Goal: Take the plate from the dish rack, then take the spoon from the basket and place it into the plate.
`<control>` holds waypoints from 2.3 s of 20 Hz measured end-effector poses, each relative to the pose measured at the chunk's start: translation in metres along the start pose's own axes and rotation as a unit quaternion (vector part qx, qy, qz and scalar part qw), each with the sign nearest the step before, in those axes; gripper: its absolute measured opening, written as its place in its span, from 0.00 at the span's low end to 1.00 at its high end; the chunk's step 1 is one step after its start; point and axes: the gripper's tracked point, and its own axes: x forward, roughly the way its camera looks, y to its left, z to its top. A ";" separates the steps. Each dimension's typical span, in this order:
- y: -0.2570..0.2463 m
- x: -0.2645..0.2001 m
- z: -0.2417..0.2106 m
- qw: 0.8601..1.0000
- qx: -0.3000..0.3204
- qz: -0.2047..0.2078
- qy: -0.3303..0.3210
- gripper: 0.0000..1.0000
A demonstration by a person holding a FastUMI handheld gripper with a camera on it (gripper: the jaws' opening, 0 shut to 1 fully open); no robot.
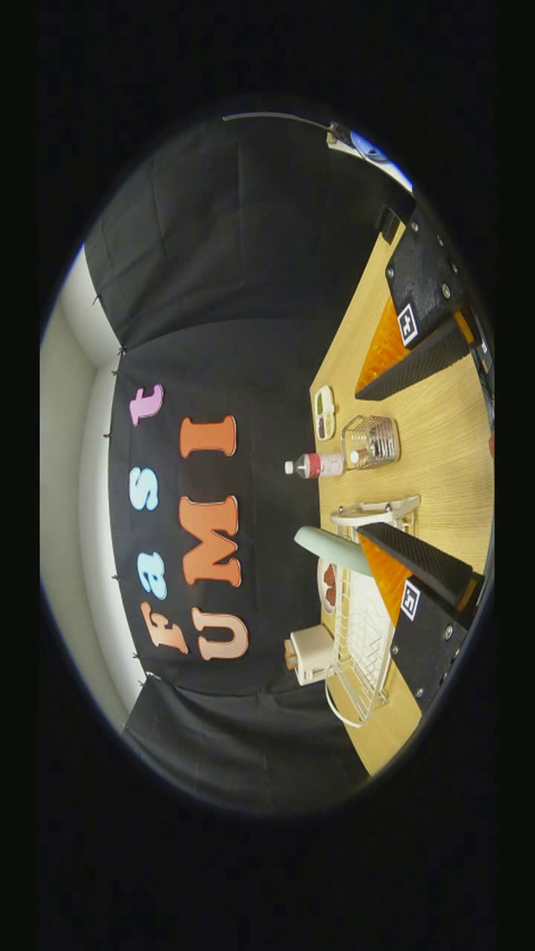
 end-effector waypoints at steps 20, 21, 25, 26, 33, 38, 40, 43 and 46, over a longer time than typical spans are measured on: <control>0.095 0.176 -0.036 0.982 -0.002 0.052 0.182 0.88; 0.100 0.177 -0.039 0.980 0.004 0.056 0.191 0.81; 0.112 0.182 -0.055 0.971 0.007 0.057 0.234 0.55; 0.111 0.181 -0.057 0.969 0.002 0.050 0.241 0.44; 0.102 0.180 -0.050 0.967 -0.041 -0.023 0.252 0.27; 0.108 0.177 -0.035 0.969 -0.074 -0.045 0.233 0.24; 0.111 0.179 -0.028 0.970 -0.088 -0.050 0.222 0.24; 0.113 0.179 -0.016 0.970 -0.111 -0.056 0.211 0.23; 0.107 0.180 -0.003 0.972 -0.112 -0.070 0.193 0.23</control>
